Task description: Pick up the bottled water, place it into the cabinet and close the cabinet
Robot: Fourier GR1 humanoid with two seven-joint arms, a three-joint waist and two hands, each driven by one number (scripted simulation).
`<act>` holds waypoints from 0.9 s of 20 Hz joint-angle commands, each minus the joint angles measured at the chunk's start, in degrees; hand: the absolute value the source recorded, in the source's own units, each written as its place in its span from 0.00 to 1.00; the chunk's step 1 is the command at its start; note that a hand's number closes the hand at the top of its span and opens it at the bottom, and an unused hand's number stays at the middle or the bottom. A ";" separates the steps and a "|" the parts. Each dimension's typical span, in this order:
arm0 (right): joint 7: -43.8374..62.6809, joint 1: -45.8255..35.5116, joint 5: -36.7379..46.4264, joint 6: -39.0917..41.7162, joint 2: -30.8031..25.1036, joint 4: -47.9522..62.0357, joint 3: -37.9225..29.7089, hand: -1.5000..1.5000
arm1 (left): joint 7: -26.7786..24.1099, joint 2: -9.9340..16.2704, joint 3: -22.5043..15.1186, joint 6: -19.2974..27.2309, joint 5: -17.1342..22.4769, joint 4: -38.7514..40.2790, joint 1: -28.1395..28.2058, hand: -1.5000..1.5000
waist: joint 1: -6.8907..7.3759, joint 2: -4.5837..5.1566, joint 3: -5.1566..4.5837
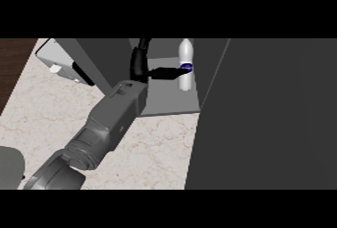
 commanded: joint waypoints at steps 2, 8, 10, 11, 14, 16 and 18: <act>0.70 0.70 -2.17 0.40 0.12 -1.78 -0.36 0.00 | -0.86 -0.14 -0.01 -9.96 1.43 -4.51 1.07 0.00 | -0.52 -0.29 0.04; 4.50 -0.71 -0.42 -1.25 1.10 -3.78 -1.31 0.00 | 1.01 -0.15 -0.09 -15.85 3.09 -9.03 1.38 0.00 | 2.42 -1.10 0.02; 2.60 -1.07 0.58 0.07 1.04 -2.32 -0.50 0.00 | 0.73 -0.15 -1.43 -16.04 5.88 -11.76 4.95 0.00 | 1.69 -1.09 0.04; 1.76 2.38 0.95 0.20 0.44 -3.31 0.61 0.00 | 0.63 -0.15 -3.54 -17.25 6.10 -14.05 8.91 0.00 | 1.99 -1.44 0.06; 4.01 0.48 -0.95 0.49 -0.26 -5.06 -2.21 0.00 | 5.76 -0.15 -2.78 -16.97 7.14 -19.21 7.26 0.00 | 3.70 -1.73 0.07; -0.17 1.75 1.63 0.21 1.18 -2.43 -0.59 0.00 | 3.56 -0.15 -3.35 -16.89 4.92 -21.65 12.12 0.00 | 3.97 -1.63 0.08; 2.76 3.02 0.49 1.32 -0.78 -5.48 0.06 0.00 | 5.44 -0.15 -9.05 -13.40 7.98 -29.41 17.92 0.00 | 3.74 -1.96 0.08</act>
